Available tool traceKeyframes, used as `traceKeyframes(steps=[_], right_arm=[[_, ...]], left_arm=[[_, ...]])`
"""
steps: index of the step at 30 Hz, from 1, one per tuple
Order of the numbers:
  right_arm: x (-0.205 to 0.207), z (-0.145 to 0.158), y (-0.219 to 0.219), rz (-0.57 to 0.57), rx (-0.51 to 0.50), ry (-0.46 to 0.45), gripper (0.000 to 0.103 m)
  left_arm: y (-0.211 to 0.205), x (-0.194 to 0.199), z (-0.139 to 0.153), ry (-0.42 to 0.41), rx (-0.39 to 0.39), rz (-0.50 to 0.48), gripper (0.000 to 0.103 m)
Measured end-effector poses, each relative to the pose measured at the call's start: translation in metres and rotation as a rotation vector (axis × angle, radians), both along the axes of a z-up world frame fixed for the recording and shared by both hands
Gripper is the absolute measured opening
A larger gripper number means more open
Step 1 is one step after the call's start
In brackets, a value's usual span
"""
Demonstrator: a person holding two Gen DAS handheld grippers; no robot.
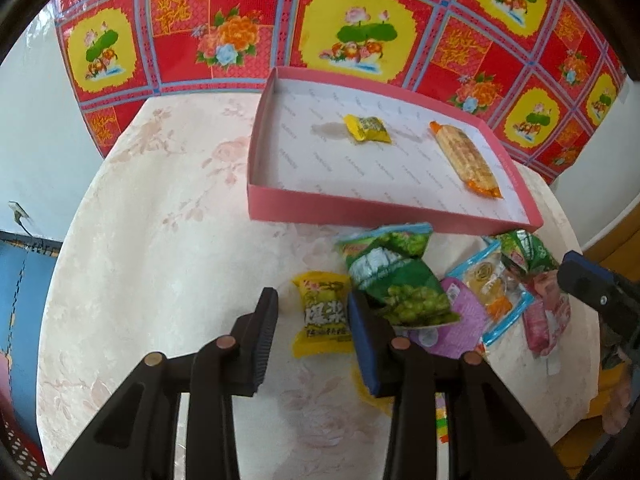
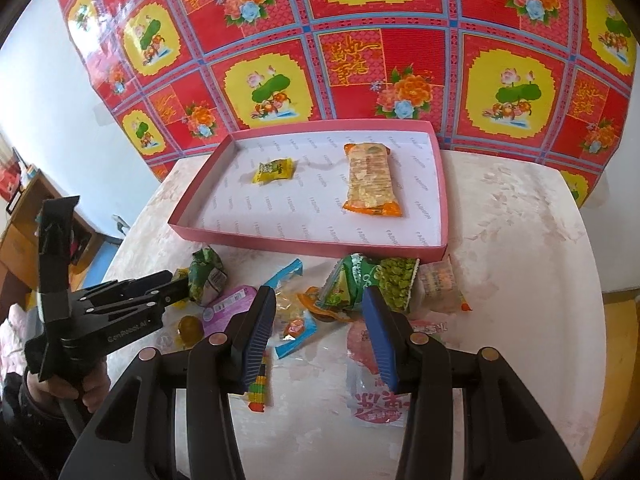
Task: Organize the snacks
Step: 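Move both tools back to the pile and grasp another yellow candy with the left tool, then grasp the green pea snack bag with the right tool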
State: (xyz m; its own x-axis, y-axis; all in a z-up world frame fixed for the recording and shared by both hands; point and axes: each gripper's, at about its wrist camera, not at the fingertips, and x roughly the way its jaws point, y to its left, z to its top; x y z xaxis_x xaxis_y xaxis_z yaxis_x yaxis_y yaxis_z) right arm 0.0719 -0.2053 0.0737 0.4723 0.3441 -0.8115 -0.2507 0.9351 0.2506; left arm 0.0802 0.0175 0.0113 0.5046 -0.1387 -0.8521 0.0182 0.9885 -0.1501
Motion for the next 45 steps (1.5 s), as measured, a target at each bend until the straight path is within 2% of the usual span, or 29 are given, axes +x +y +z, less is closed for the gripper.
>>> traceKeyframes(steps=[1,3,9,20,32,45], right_arm=[[0.000,0.000,0.002,0.004,-0.002,0.000,0.046],[0.000,0.000,0.006,0.013,-0.005,0.002,0.046],[0.001,0.001,0.023,0.055,-0.013,-0.001,0.046],[0.006,0.000,0.066,0.153,-0.010,0.002,0.046],[0.019,-0.021,0.116,0.257,-0.010,0.049,0.046],[0.029,-0.048,0.133,0.258,-0.060,0.093,0.046]], left_arm=[[0.000,-0.001,0.000,-0.004,0.007,-0.003,0.034],[0.000,-0.002,0.000,-0.007,0.016,-0.003,0.026],[0.007,-0.004,-0.001,-0.008,-0.016,-0.001,0.023],[0.030,-0.014,0.009,-0.036,-0.025,0.047,0.022],[0.055,-0.019,0.014,-0.038,-0.032,0.101,0.022],[0.058,-0.022,0.015,-0.044,-0.034,0.110,0.022]])
